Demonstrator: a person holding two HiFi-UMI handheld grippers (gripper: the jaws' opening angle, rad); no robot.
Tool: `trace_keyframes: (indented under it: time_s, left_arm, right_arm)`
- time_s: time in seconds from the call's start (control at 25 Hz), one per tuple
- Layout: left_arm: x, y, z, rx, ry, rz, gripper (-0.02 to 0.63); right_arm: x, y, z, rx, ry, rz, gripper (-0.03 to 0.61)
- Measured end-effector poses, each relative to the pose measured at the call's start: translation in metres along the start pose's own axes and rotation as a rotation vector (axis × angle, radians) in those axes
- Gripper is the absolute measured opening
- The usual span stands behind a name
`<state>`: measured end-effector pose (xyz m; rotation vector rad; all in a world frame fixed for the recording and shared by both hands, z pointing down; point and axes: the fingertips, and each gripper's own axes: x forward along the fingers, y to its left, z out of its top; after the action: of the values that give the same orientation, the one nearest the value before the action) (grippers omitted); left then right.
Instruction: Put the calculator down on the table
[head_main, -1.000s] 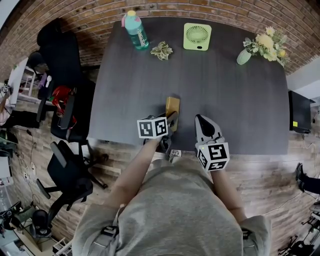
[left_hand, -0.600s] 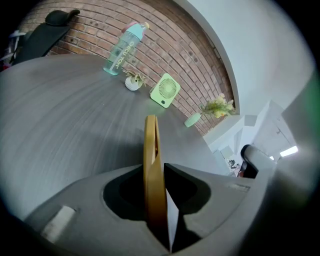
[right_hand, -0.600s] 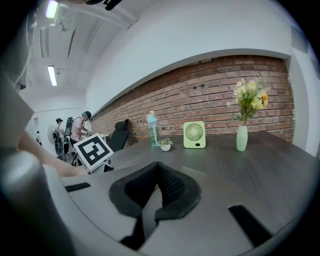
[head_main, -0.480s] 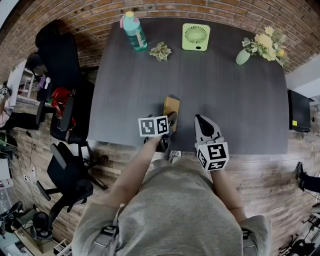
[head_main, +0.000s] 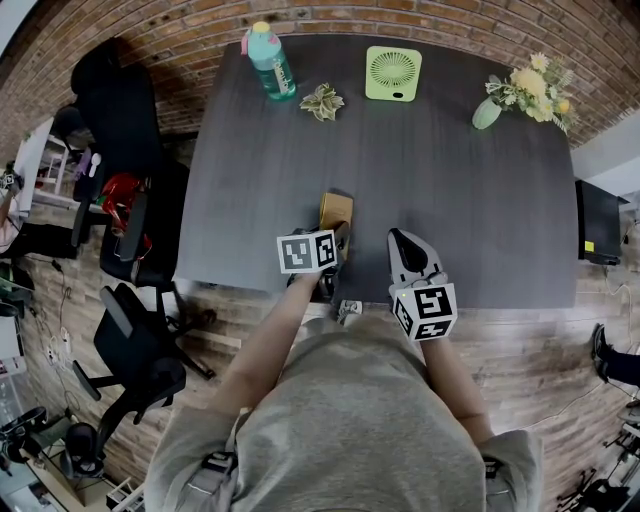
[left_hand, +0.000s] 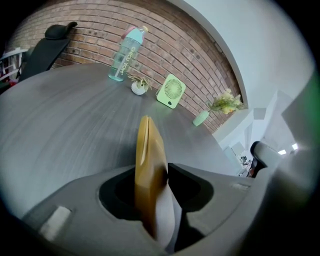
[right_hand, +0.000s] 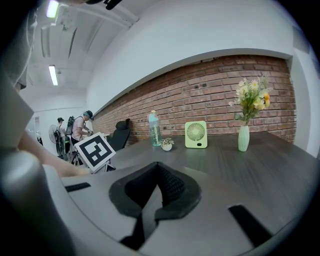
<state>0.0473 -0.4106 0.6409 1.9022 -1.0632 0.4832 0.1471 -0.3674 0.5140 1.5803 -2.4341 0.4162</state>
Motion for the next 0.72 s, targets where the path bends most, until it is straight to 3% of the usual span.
trace_keyframes:
  time_s: [0.32, 0.72]
  left_arm:
    - [-0.004, 0.002, 0.000, 0.085, 0.005, 0.070, 0.173]
    - [-0.011, 0.018, 0.007, 0.076, -0.072, 0.154, 0.262]
  right_arm:
    - [-0.002, 0.003, 0.001, -0.002, -0.003, -0.001, 0.002]
    - [-0.005, 0.006, 0.001, -0.005, -0.004, -0.006, 0.002]
